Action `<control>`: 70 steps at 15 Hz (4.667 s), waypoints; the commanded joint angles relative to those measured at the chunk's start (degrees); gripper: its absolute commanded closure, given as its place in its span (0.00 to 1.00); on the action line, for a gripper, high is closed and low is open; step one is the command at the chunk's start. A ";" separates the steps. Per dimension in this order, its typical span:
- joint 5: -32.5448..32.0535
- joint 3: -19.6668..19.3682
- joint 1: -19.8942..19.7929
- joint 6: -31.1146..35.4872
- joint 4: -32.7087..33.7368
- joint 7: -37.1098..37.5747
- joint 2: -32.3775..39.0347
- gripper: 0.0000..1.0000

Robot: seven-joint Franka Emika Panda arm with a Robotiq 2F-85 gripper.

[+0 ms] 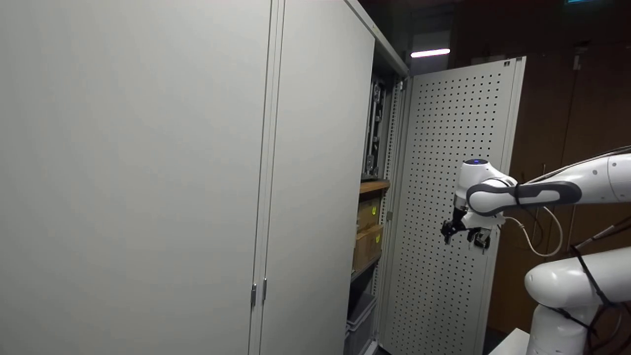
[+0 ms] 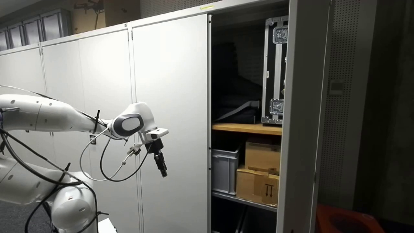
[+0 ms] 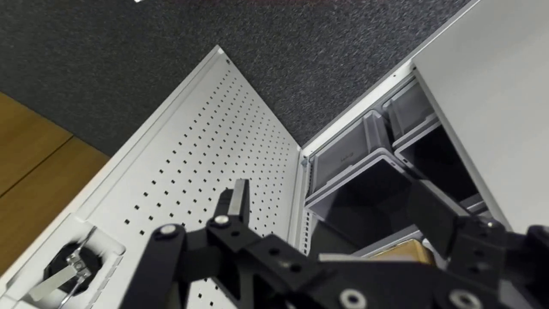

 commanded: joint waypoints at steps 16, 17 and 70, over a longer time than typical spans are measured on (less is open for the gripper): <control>-36.89 -22.81 -10.76 14.77 0.31 -10.19 -3.78 0.00; -39.28 -25.06 -11.00 16.11 0.33 -9.65 -3.86 0.00; -26.98 -25.76 -38.45 55.92 8.05 -9.82 15.53 0.00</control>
